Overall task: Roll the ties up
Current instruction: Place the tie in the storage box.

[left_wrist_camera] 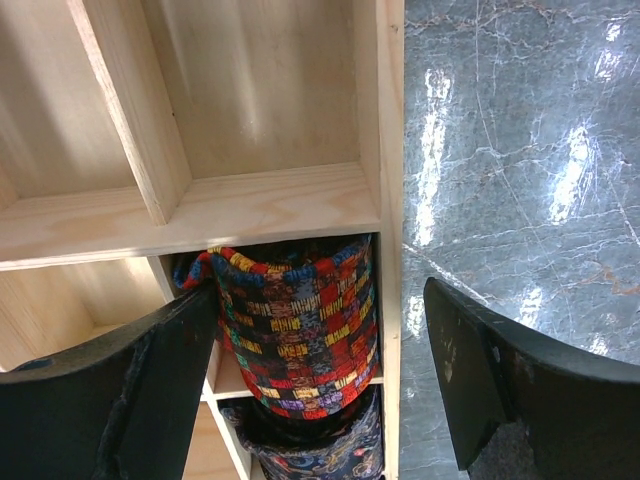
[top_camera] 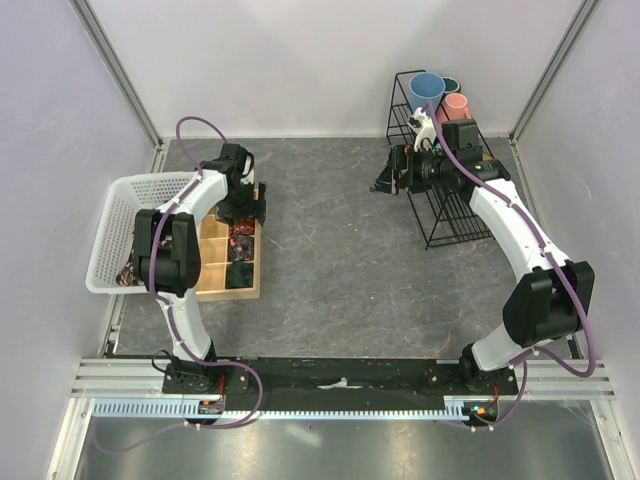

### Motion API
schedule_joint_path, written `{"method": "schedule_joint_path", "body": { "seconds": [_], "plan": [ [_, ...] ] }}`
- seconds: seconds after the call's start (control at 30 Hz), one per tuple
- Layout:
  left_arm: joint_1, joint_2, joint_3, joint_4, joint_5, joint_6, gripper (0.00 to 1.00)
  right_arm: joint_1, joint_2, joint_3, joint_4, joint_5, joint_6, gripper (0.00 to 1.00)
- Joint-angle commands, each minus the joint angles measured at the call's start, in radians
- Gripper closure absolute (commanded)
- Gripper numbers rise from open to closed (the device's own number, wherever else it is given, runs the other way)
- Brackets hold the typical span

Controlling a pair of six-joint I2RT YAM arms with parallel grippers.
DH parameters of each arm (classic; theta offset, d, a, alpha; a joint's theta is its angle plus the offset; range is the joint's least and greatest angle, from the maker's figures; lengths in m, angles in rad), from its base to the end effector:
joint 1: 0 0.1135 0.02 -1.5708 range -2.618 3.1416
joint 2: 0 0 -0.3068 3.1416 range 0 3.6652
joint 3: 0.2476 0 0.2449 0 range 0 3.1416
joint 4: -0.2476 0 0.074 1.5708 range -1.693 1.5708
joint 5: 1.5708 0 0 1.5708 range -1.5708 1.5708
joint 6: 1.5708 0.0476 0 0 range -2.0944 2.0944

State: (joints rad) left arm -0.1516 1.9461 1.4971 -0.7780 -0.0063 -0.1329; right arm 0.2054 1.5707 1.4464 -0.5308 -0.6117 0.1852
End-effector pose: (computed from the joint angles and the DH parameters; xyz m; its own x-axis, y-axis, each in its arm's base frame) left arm 0.4087 -0.0621 0.2355 -0.9422 0.0099 -0.3349 0.0243 0.9990 -0.0388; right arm 0.3396 0.0987 0.3816 -0.6991 0.0084 -0.7150 -0.4925 0.7194 0.4899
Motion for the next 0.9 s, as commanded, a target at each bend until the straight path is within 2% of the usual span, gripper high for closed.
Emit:
{"method": "schedule_joint_path", "body": {
  "seconds": [0.0, 0.13, 0.67, 0.8, 0.87],
  "plan": [
    [0.004, 0.013, -0.009, 0.034, 0.029, 0.003, 0.09, -0.004, -0.043, -0.015, 0.006, 0.000, -0.010, 0.02],
    [0.004, 0.010, 0.000, 0.031, 0.048, 0.006, 0.08, -0.004, -0.043, -0.012, 0.008, 0.000, -0.009, 0.02],
    [0.004, -0.220, 0.046, -0.001, -0.043, 0.065, 0.06, -0.004, -0.024, 0.017, 0.034, -0.022, -0.004, 0.02],
    [0.004, -0.285, 0.095, 0.005, 0.002, 0.122, 0.02, -0.003, -0.024, 0.023, 0.041, -0.019, -0.009, 0.02],
    [0.004, -0.306, 0.121, 0.006, 0.069, 0.131, 0.00, -0.003, -0.028, 0.023, 0.046, -0.011, -0.013, 0.02]
  ]
}}
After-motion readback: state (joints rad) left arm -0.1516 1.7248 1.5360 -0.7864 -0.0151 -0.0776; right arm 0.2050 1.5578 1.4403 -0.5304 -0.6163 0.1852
